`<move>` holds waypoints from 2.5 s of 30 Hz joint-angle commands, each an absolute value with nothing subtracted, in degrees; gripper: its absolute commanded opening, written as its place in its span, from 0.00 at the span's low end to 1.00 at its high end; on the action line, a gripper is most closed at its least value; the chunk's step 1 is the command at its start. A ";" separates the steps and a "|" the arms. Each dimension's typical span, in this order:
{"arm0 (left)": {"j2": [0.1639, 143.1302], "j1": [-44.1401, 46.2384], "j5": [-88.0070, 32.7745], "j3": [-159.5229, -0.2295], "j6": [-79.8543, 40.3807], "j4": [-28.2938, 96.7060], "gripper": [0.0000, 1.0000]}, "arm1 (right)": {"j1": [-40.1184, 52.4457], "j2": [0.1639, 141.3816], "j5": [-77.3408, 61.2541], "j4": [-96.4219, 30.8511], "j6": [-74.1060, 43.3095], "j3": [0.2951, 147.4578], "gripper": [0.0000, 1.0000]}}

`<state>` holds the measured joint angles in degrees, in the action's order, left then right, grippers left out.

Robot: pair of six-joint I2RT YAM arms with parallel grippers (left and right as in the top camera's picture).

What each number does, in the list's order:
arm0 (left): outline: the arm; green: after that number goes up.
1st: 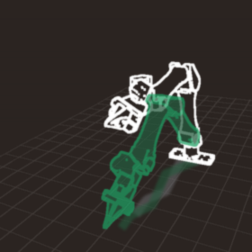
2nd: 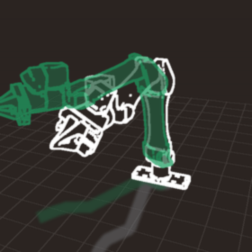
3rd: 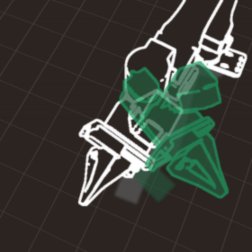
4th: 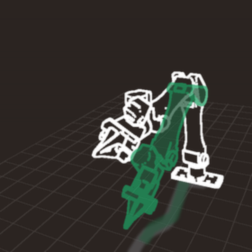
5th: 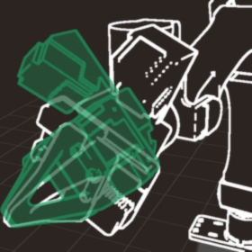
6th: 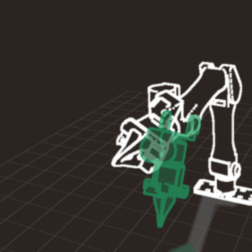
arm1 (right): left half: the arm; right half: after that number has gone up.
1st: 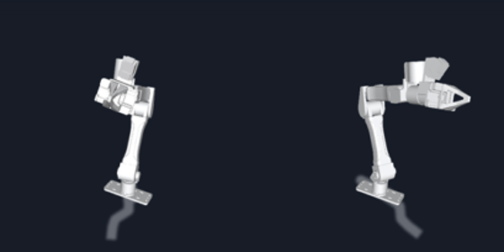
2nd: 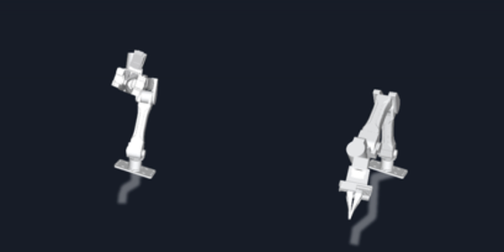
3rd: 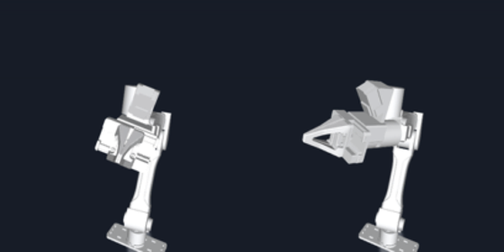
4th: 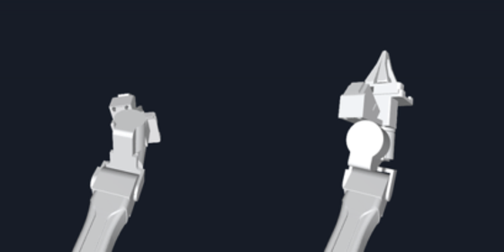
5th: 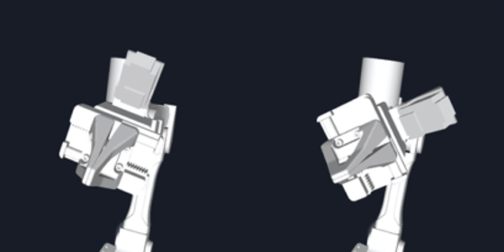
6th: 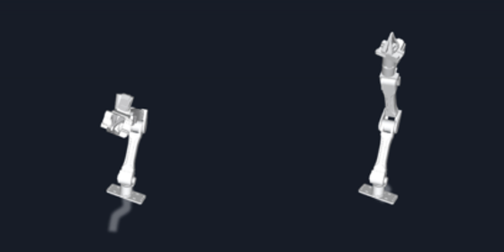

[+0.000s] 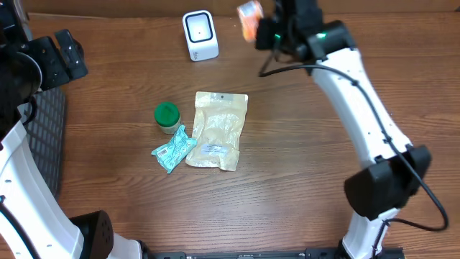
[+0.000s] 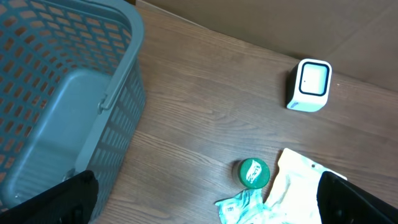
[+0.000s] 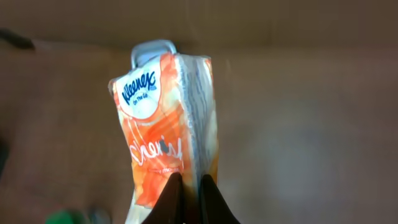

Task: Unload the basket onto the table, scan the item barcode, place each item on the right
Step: 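Hold the orange pack's barcode side in front of the white scanner, then carry the orange pack right and release it beside the teal pack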

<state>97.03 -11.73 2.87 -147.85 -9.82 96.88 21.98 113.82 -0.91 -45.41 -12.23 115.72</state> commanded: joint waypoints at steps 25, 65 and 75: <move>97.21 -11.99 3.38 -148.33 -8.54 96.79 1.00 | 32.47 141.05 20.93 0.23 36.56 116.64 0.04; 97.21 -11.99 3.38 -148.33 -8.54 96.79 1.00 | 25.58 108.60 -18.81 -47.99 -13.69 116.33 0.04; 97.21 -11.99 3.38 -148.33 -8.56 96.79 1.00 | 7.14 106.00 -10.04 -76.73 -21.06 113.47 0.04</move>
